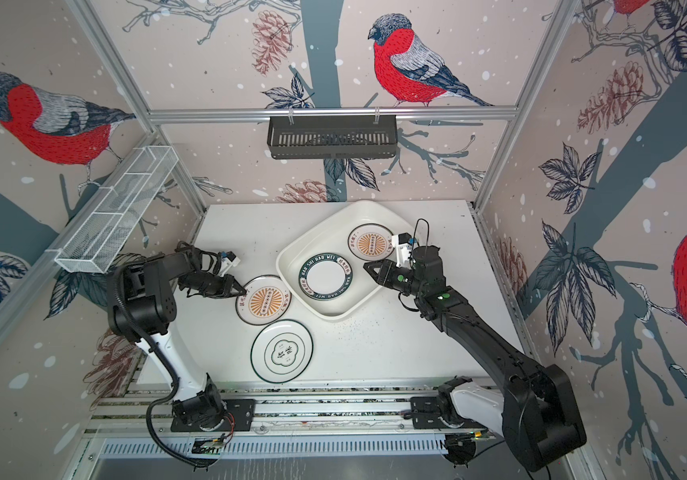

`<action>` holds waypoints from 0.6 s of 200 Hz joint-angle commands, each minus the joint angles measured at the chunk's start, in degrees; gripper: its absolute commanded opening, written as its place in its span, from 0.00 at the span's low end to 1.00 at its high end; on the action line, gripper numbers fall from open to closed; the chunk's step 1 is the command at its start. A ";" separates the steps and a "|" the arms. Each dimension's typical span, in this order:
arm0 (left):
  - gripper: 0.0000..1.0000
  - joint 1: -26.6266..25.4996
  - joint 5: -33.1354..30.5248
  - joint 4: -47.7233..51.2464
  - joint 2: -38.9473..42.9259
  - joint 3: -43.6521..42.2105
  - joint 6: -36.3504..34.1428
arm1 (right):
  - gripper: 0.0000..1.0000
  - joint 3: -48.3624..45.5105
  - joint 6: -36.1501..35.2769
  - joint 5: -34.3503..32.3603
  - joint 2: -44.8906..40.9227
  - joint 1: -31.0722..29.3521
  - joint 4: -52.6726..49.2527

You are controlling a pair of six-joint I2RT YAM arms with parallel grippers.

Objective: Place the plates into the plastic bin on the countertop
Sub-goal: 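Lower the left gripper onto the sunburst plate's rim and close it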

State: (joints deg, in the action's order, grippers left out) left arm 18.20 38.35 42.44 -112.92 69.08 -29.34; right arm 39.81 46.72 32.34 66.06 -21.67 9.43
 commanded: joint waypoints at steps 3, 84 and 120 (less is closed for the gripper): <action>0.15 0.09 -2.73 -0.09 0.15 -0.33 -0.32 | 0.28 -0.10 -0.29 0.01 -0.33 -0.03 1.47; 0.00 1.90 -1.50 0.88 0.07 1.37 0.03 | 0.28 -0.47 -0.18 0.01 -0.52 0.13 1.64; 0.00 3.39 -1.04 1.58 0.31 1.90 -0.40 | 0.28 -0.45 -0.12 0.01 -0.28 0.22 1.95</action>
State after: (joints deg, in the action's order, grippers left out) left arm 20.62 40.25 44.05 -112.86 70.30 -28.45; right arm 39.38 46.68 32.36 65.73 -21.56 9.47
